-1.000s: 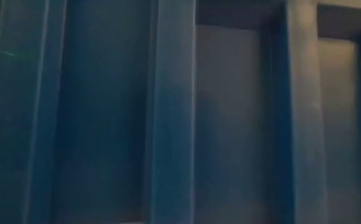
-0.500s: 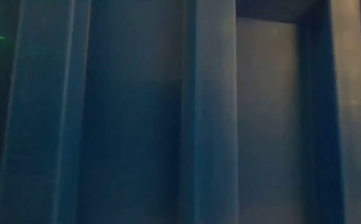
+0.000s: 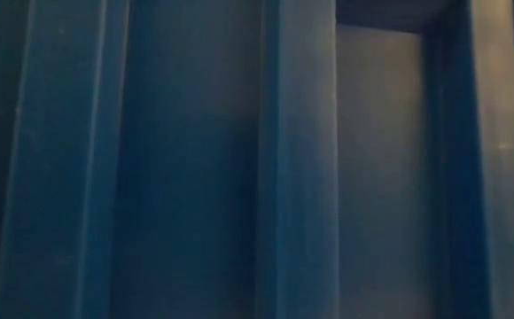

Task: Pick and place slides into bin
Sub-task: Put the black slide into the blue bin

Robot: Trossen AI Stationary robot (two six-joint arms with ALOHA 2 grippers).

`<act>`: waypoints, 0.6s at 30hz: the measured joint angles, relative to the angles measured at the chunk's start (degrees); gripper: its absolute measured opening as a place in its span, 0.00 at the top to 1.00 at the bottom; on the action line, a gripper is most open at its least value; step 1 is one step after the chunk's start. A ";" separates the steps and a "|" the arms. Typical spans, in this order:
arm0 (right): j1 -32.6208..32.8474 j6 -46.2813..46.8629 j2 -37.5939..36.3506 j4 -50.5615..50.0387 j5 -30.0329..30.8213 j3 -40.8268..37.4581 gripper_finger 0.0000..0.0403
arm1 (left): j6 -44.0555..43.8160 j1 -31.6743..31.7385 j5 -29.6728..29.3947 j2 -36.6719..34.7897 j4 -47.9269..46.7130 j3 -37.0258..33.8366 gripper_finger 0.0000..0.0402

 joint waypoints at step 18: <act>0.04 -3.59 0.00 -0.92 -0.63 0.02 0.49 | -2.90 -6.20 3.89 -1.39 -4.28 3.41 0.93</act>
